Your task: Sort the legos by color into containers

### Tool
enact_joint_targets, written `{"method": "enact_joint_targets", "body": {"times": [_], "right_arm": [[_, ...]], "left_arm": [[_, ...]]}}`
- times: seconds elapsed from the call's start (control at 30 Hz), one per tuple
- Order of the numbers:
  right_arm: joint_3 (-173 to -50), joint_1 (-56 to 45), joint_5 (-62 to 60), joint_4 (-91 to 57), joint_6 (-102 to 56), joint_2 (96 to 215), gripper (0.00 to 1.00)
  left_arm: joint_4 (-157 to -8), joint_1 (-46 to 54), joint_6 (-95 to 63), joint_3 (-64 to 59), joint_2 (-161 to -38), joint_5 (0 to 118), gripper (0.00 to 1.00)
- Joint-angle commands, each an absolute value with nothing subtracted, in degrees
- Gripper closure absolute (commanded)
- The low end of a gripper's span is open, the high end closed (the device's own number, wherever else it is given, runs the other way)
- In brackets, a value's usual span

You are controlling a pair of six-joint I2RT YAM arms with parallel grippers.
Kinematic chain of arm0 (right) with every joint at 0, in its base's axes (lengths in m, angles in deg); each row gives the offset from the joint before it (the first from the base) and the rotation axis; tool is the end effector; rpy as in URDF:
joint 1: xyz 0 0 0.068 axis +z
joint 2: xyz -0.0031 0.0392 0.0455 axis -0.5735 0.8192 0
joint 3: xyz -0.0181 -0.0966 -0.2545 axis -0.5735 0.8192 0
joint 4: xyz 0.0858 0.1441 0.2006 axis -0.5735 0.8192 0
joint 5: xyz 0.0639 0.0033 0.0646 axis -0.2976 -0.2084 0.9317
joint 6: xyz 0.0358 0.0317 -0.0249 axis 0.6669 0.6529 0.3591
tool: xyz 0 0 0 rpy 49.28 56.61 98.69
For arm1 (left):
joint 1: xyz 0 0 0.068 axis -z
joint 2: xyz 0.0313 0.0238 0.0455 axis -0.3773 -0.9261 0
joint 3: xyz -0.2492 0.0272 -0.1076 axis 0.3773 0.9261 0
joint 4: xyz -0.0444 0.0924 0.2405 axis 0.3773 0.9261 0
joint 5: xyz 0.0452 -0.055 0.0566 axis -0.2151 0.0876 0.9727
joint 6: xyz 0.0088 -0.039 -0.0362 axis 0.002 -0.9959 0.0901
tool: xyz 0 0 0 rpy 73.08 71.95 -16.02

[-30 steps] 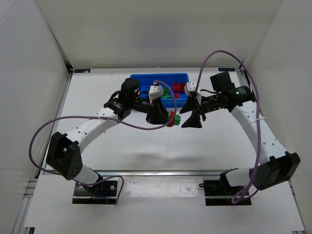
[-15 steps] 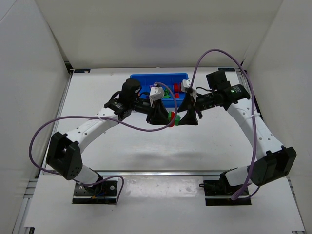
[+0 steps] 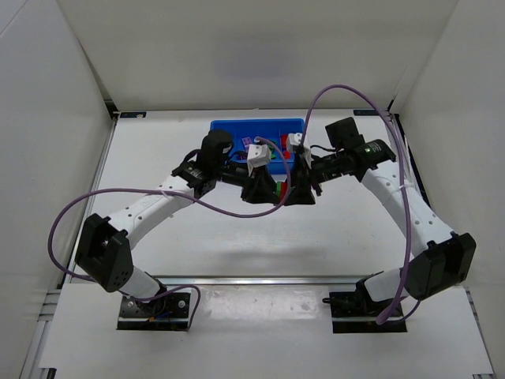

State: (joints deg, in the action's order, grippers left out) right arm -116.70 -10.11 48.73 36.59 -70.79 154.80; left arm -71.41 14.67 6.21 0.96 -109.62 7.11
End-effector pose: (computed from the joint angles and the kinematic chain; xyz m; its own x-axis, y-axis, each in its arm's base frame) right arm 0.2366 0.1429 0.3624 -0.1045 -0.4359 -0.8939 -0.9925 -0.0122 0.1220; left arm 0.2489 -0.2251 0.3234 -0.1629 0.2423 -0.9564 0.9737 -0.1173 -0.1956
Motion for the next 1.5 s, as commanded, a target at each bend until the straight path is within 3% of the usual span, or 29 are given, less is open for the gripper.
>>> {"method": "enact_joint_targets", "body": {"times": [0.0,0.1,0.37,0.6,1.1,1.47], "right_arm": [[-116.61,-9.77,49.24,33.99,-69.24,155.26,0.4],[-116.43,-9.77,48.89,32.76,-67.92,155.61,0.47],[-116.08,-9.6,47.22,32.14,-66.69,155.87,0.8],[-114.15,-11.96,45.99,35.39,-70.46,154.12,0.94],[-112.22,-20.14,43.53,41.37,-74.96,151.48,0.98],[-104.14,-24.71,32.99,26.43,-50.35,141.02,0.98]], "left_arm": [[-72.16,15.45,7.66,-1.4,-107.82,7.92,0.74],[-72.16,15.98,8.01,-1.31,-107.64,8.8,0.74],[-74.62,16.77,7.32,0.8,-106.24,11.43,0.74],[-79.72,14.93,3.98,5.28,-101.93,16.35,0.75],[-80.25,7.89,3.63,3.53,-101.57,22.32,0.75],[-75.08,9.39,-4.63,-24.64,-130.45,30.95,0.76]]}}
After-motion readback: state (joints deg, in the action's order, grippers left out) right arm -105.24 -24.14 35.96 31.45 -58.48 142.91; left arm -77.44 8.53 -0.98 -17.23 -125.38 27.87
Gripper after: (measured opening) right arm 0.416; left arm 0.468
